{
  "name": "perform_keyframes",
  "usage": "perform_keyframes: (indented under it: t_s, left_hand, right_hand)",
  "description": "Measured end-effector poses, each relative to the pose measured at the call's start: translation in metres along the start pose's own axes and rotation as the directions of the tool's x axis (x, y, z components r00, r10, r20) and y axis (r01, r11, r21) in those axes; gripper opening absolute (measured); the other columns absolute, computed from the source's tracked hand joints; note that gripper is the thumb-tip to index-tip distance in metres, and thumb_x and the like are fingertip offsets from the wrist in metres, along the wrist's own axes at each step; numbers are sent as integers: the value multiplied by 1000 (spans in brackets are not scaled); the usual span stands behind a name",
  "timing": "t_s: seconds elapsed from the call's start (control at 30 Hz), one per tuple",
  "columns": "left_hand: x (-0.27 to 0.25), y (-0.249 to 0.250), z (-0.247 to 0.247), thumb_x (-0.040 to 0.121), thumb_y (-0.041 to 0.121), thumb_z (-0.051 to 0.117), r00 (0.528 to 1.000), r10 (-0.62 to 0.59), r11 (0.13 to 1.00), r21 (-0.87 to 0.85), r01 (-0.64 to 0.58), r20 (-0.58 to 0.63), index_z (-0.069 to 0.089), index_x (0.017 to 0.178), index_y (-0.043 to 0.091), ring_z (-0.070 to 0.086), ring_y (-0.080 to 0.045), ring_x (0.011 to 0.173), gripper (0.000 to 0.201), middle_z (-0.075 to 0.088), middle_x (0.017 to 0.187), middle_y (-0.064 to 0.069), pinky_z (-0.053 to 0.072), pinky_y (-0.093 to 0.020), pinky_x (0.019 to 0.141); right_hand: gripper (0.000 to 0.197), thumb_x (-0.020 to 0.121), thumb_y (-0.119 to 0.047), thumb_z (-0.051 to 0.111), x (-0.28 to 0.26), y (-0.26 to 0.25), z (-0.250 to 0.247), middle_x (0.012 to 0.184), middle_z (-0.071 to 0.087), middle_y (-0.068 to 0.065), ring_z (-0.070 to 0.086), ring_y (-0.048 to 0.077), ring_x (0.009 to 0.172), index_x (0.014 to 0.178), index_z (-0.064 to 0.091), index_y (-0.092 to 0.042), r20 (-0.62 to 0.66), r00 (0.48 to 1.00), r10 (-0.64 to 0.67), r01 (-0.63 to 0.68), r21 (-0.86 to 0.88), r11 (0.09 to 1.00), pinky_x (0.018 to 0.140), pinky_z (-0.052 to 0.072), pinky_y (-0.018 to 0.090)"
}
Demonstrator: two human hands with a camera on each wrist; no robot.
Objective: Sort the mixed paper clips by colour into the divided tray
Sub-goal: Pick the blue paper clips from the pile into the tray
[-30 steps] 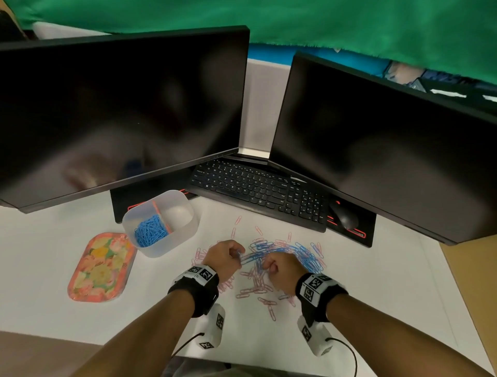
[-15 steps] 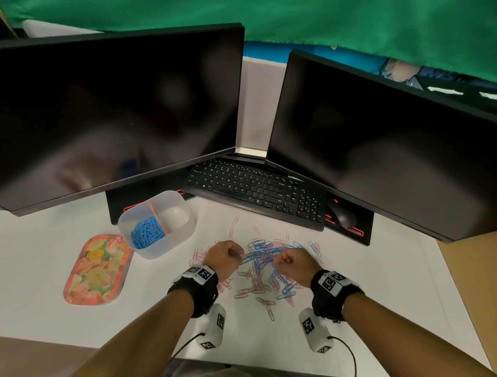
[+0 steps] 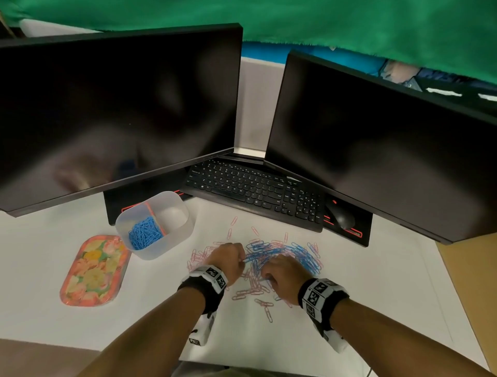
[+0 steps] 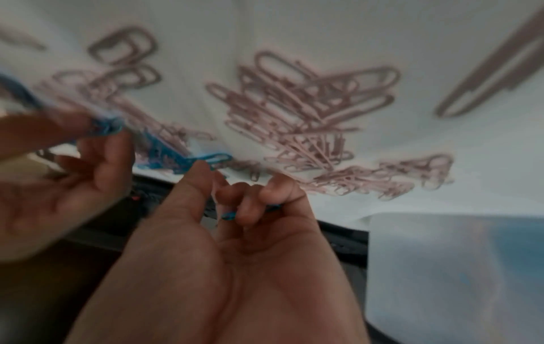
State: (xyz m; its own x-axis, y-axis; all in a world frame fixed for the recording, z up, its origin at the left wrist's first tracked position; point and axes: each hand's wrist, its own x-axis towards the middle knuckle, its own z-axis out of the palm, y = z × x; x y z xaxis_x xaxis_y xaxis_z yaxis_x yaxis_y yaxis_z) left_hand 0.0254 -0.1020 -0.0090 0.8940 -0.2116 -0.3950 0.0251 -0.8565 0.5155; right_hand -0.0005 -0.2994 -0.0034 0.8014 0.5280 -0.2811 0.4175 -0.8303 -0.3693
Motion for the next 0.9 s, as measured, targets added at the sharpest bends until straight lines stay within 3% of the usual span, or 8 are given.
perform_keyframes:
  t_s: [0.17,0.27,0.4,0.5,0.6,0.67,0.73,0.9]
  left_hand:
    - [-2,0,3,88,19,51,999,38,984,174,-36,-8,61,100,16,60,-24,90,16,61,102,-5,51,-33,77]
    - [-4,-3,1,86,17,51,999,33,984,174,-33,4,61,100,16,61,-25,91,17,60,102,-5,52,-32,78]
    - [-6,-8,-1,85,15,50,1000,25,998,52,-24,-15,62,94,15,61,-22,88,15,64,98,-5,51,-29,76]
    - [-8,-12,-1,86,8,49,998,-9,991,-135,1,-60,65,94,16,63,-21,85,19,67,94,-2,47,-21,68]
    - [-7,-9,-6,90,7,45,996,-92,939,-333,81,-17,67,105,19,57,-11,68,29,60,87,4,40,-14,55]
    - [-5,-5,-13,88,-1,44,983,-162,797,-576,182,86,70,99,14,47,-8,56,32,56,70,6,35,-15,48]
    - [-4,-2,-20,83,-9,37,961,-201,541,-796,272,192,67,82,4,35,-11,47,33,47,55,-1,28,-20,46]
    - [-1,5,-26,77,-3,25,934,-231,121,-945,304,271,42,63,8,31,-18,50,25,39,63,-8,28,-23,51]
  right_hand:
    - [25,91,-7,47,0,4,1,104,61,-3,50,14,99,106,63,-18,-13,997,71,-69,123,990,91,44,28]
    - [22,88,-5,50,0,6,-2,91,57,-7,52,10,83,95,61,-22,-34,984,176,-155,337,929,77,42,18]
    - [24,83,4,53,3,8,-7,74,53,3,49,11,63,88,56,-19,2,938,347,-273,624,733,56,41,10]
    - [32,85,7,48,6,7,-11,66,52,9,52,21,59,108,54,-15,146,914,379,-325,824,465,55,45,24]
    - [31,84,10,41,10,4,-14,59,51,11,52,25,53,106,56,-6,236,883,407,-342,915,212,54,45,32]
    - [27,79,11,34,13,2,-16,59,46,12,49,24,48,91,55,-2,255,871,421,-310,949,66,53,41,32]
    - [19,71,4,35,17,1,-17,60,42,12,47,24,46,77,52,-4,266,866,424,-269,962,-55,54,39,32]
    - [24,76,4,27,23,-5,-29,59,41,10,42,23,49,67,48,-4,309,856,415,-248,949,-195,50,38,30]
